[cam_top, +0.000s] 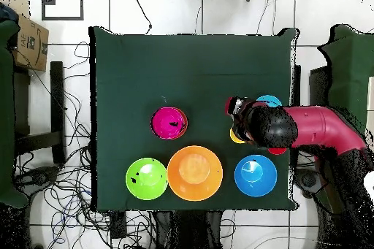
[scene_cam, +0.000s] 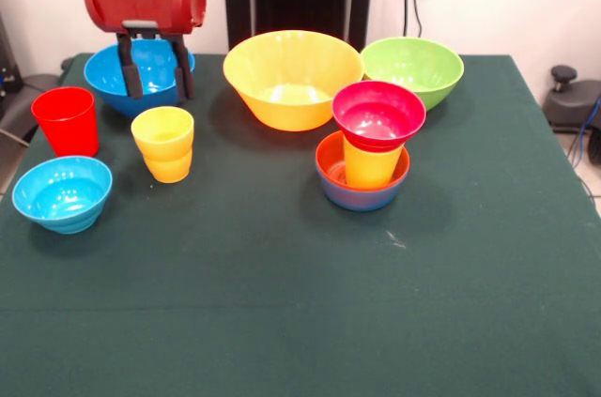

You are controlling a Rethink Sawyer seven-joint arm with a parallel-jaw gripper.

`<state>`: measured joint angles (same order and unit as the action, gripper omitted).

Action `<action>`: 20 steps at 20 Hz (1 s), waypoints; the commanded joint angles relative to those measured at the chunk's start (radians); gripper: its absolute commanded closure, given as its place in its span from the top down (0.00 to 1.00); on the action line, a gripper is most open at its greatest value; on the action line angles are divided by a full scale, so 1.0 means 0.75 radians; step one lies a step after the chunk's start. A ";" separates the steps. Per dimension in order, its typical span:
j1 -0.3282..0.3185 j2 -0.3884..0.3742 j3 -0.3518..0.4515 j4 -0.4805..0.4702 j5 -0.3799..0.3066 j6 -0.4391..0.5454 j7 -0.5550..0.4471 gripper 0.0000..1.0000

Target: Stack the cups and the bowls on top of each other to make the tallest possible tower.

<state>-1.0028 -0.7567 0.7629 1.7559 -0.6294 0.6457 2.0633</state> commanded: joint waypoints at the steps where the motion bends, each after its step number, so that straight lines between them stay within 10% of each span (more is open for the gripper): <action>1: 0.016 0.102 0.006 0.046 -0.102 0.089 -0.354 1.00; 20: 0.042 0.197 -0.039 0.053 -0.201 -0.028 -0.263 1.00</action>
<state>-1.0029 -0.6830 0.7609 1.7647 -0.6718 0.6455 2.0633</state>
